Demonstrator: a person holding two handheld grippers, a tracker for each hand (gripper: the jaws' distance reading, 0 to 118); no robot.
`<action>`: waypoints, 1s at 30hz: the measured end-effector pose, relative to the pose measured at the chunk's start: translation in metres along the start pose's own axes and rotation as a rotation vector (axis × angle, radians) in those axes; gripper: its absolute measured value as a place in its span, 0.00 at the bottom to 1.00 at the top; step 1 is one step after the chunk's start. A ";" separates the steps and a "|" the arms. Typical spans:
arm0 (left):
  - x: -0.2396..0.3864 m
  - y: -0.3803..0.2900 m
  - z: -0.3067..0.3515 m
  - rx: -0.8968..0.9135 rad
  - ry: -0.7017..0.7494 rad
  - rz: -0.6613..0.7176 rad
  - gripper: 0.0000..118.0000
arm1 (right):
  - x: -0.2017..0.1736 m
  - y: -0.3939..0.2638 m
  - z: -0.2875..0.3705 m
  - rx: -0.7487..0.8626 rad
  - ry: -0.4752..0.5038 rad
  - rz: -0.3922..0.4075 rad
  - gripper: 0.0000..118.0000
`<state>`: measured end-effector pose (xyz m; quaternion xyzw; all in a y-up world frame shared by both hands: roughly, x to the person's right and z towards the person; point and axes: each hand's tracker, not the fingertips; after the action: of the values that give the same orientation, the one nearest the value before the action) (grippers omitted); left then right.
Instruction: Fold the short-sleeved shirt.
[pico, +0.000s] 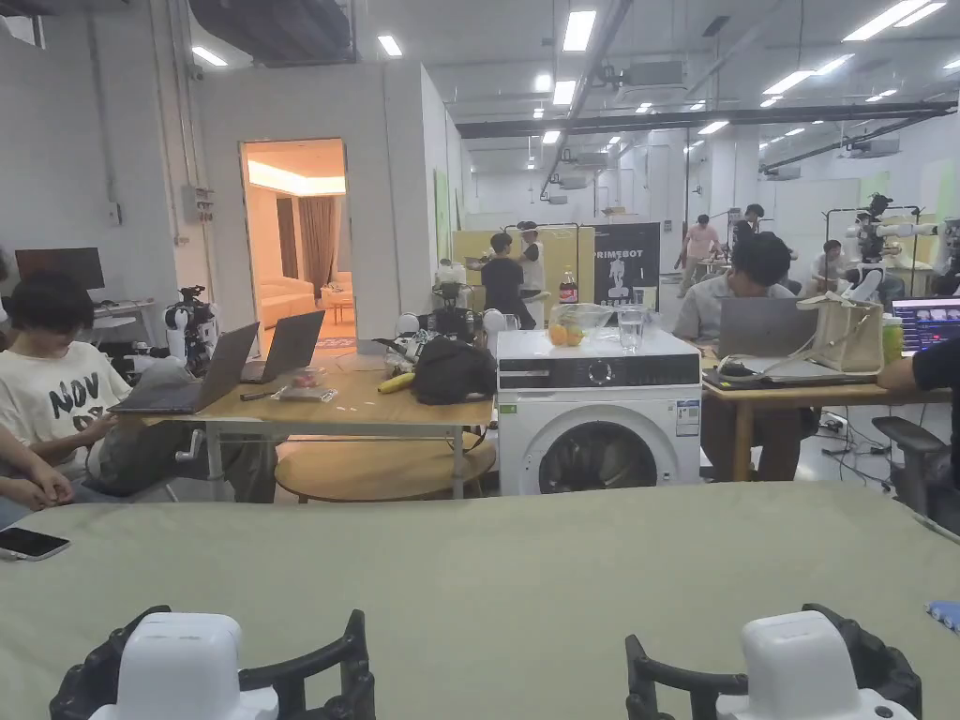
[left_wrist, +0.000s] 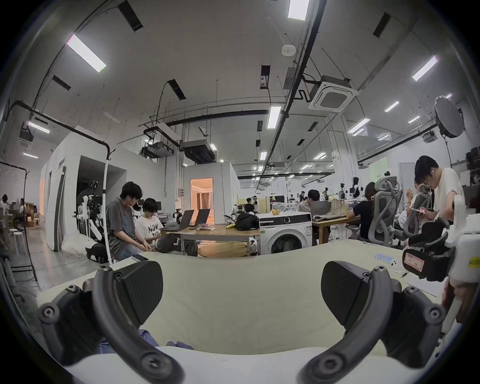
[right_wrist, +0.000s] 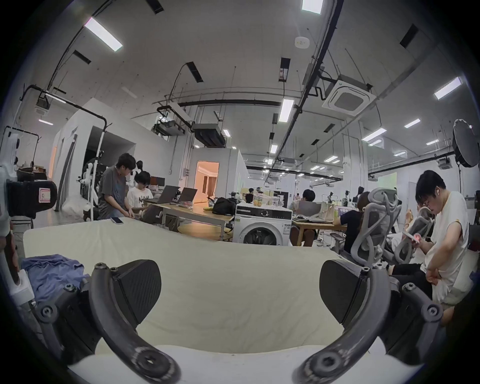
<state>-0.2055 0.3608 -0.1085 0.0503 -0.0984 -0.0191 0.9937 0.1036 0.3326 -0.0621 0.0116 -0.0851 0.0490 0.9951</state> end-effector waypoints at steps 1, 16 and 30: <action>0.000 0.000 0.000 0.002 -0.002 0.000 1.00 | 0.000 0.000 0.000 0.000 0.003 -0.001 1.00; -0.004 0.001 0.002 0.013 0.009 0.017 1.00 | 0.002 -0.001 0.000 -0.014 0.009 -0.028 1.00; -0.002 0.001 0.007 0.019 0.000 -0.016 1.00 | 0.001 -0.005 0.001 -0.030 0.007 -0.028 1.00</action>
<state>-0.2083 0.3612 -0.1018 0.0604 -0.0980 -0.0260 0.9930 0.1047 0.3278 -0.0613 -0.0023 -0.0824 0.0337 0.9960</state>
